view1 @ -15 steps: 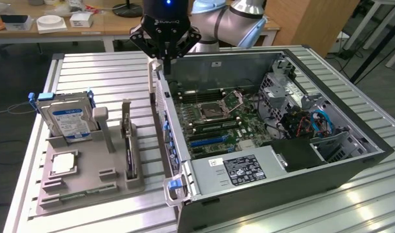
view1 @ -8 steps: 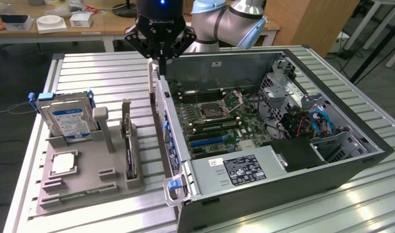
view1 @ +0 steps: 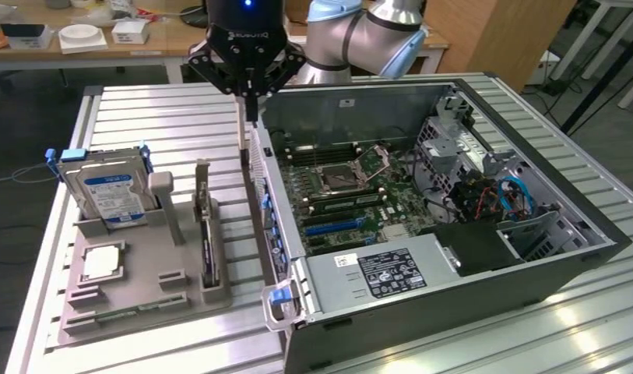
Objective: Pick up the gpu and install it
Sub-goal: 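Reach for the gpu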
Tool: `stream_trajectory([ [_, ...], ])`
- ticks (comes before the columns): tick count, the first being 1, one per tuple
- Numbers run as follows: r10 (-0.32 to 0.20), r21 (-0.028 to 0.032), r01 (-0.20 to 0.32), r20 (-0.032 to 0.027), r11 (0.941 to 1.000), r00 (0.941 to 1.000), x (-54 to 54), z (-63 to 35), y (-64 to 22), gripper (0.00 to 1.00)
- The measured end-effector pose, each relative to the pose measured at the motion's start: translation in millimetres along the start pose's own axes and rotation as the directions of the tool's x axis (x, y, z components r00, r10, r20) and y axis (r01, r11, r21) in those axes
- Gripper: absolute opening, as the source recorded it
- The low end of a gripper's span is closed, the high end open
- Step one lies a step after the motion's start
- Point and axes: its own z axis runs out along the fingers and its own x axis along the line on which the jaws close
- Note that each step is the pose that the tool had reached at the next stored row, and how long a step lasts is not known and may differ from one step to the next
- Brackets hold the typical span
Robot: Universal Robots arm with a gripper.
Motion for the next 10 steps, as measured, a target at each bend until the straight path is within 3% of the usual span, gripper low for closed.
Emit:
stream_trajectory([
  [10,0.000,0.0000,0.000,0.0000,1.0000,1.0000,12.7,-0.3,-0.9,0.11],
])
